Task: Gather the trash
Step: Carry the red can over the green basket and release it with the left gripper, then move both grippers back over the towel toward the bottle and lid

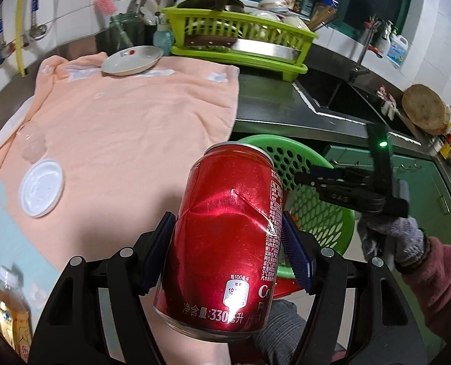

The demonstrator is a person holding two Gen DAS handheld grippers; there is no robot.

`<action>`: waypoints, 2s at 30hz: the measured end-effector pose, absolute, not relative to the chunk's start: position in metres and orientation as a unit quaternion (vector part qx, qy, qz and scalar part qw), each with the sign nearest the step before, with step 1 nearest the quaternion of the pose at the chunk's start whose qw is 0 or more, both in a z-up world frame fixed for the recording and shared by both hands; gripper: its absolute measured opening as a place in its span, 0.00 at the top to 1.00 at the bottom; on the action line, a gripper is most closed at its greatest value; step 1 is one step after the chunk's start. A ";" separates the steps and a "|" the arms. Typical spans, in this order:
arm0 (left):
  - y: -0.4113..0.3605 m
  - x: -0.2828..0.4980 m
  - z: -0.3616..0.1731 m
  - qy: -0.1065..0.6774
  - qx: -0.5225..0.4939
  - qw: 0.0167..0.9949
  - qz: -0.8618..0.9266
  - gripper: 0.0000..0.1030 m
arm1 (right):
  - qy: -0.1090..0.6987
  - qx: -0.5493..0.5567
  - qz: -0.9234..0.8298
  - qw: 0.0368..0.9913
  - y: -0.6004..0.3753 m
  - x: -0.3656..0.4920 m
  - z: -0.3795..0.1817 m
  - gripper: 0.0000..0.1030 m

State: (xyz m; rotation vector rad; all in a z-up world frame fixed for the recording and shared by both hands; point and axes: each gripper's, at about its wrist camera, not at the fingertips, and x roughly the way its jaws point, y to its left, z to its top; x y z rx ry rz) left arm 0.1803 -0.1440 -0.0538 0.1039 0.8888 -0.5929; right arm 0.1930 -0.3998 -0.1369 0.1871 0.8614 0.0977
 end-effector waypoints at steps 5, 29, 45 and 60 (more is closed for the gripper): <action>-0.173 0.184 -0.061 0.432 0.056 0.849 -0.298 0.34 | 0.380 0.073 0.052 0.920 -0.403 0.167 -0.107 0.42; -0.282 0.254 -0.163 0.535 0.104 0.795 -0.267 0.33 | 0.340 0.122 0.043 0.932 -0.462 0.113 -0.102 0.33; -0.260 0.251 -0.142 0.518 0.055 0.809 -0.272 0.28 | 0.322 0.141 0.045 0.935 -0.460 0.107 -0.095 0.32; -0.139 0.181 -0.070 0.446 0.018 0.866 -0.224 0.28 | 0.300 0.086 0.080 0.947 -0.386 0.110 -0.060 0.23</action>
